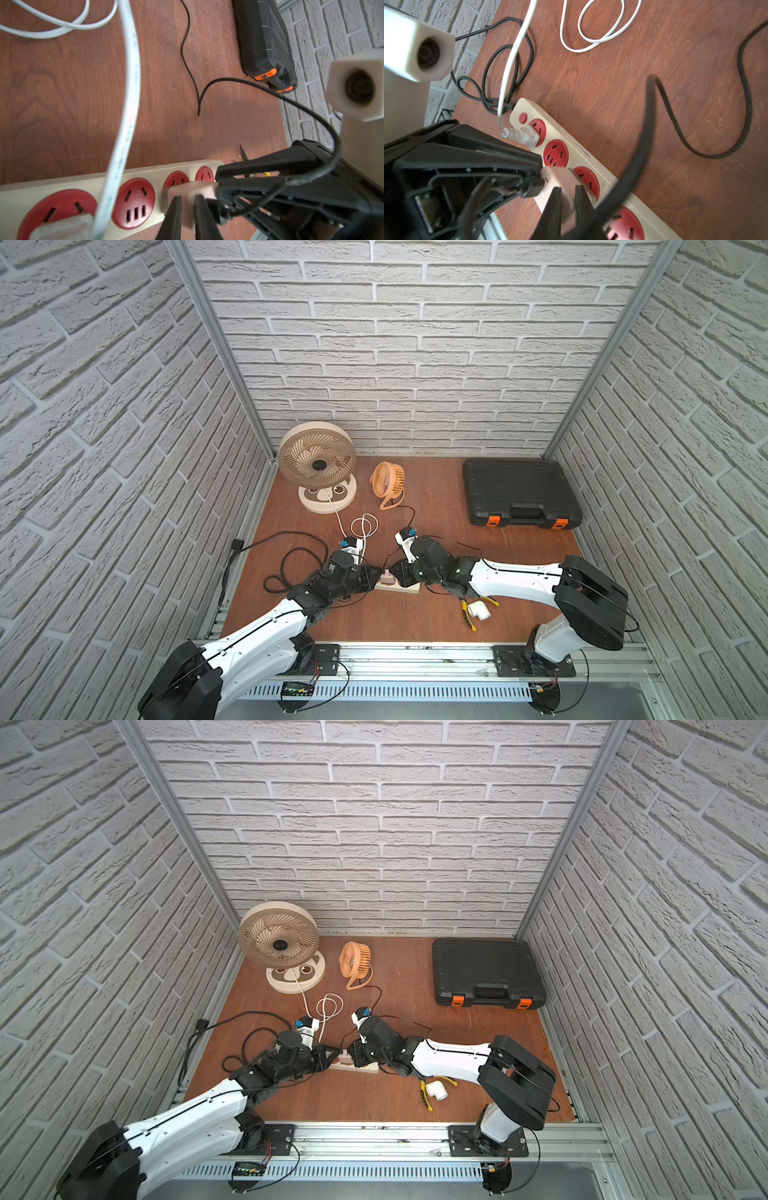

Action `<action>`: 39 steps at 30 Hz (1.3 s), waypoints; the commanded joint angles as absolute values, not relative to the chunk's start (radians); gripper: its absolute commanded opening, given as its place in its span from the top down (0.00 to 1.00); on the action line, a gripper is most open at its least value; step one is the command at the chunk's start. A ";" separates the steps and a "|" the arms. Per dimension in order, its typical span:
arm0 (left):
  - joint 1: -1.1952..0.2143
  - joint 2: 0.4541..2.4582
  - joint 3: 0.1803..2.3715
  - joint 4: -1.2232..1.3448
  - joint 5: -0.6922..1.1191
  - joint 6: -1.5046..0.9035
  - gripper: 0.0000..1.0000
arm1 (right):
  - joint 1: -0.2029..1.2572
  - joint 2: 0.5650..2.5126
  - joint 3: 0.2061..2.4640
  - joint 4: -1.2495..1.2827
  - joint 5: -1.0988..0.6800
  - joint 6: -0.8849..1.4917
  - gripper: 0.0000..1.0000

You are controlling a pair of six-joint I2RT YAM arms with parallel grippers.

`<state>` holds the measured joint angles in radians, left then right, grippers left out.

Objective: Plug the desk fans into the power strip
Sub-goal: Insert the plug into the socket.

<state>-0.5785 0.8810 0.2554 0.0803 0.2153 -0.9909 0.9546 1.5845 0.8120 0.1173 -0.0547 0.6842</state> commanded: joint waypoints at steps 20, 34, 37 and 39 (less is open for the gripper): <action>-0.660 0.871 0.195 -0.014 0.189 -1.033 0.86 | 1.039 1.661 0.661 0.080 -0.057 0.709 0.80; -0.722 0.893 0.184 0.006 0.147 -1.069 0.88 | 1.098 1.659 0.613 0.085 0.002 0.703 0.80; -0.730 0.888 0.184 0.000 0.140 -1.074 0.88 | 1.115 1.653 0.618 0.076 0.015 0.689 0.80; -0.736 0.883 0.184 -0.001 0.135 -1.076 0.88 | 1.125 1.649 0.626 0.064 0.023 0.679 0.77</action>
